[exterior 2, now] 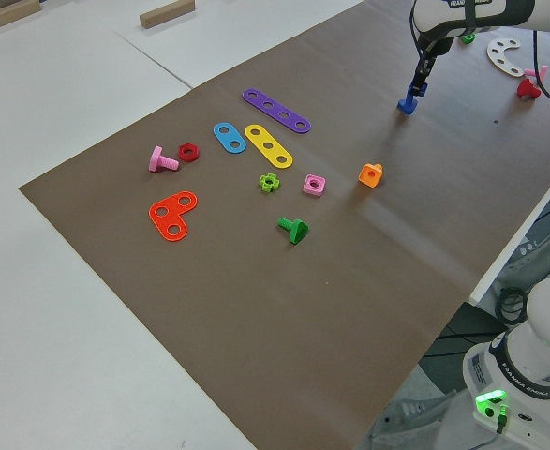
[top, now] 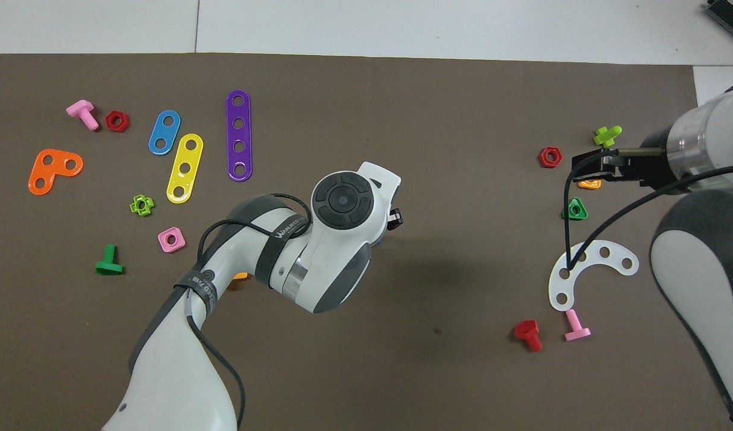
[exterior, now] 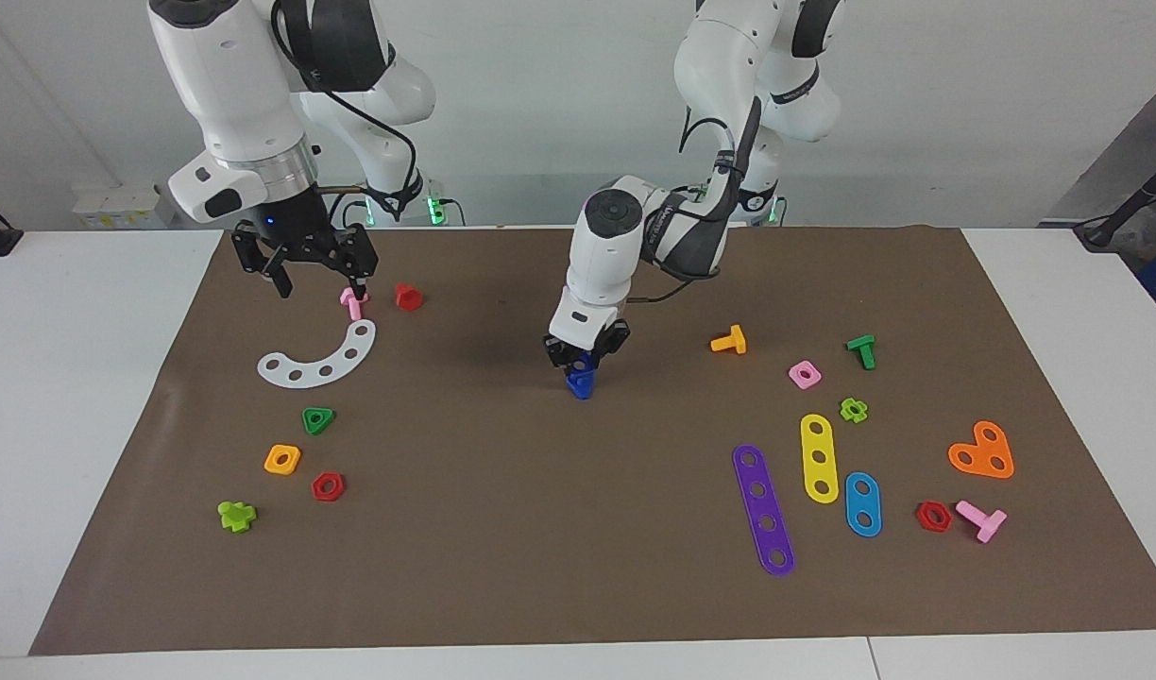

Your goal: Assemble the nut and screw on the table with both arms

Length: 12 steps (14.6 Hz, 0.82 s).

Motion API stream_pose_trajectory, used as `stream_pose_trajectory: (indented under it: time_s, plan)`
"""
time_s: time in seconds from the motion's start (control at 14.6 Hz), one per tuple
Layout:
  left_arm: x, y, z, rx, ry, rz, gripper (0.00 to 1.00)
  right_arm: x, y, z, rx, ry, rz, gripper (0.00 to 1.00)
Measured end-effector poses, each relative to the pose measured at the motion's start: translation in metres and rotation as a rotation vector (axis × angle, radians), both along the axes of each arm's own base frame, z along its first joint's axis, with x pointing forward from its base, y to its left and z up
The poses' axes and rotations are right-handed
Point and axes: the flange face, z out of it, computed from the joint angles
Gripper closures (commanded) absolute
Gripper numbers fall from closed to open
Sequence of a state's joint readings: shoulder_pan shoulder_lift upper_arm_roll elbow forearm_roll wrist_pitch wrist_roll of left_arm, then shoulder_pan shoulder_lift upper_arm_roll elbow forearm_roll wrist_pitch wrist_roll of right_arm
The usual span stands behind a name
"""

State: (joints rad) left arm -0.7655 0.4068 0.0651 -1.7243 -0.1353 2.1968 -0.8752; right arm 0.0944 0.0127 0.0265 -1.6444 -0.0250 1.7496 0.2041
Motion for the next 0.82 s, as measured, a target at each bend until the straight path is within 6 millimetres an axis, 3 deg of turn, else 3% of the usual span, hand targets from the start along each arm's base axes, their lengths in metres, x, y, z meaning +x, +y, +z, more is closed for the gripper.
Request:
stream_pose_trajectory:
  time_s: [0.82]
  plan:
    - [0.006, -0.007, 0.015, 0.003, 0.01, 0.017, 1.0, -0.002, -0.011, 0.004, -0.001, 0.008, -0.023, 0.0]
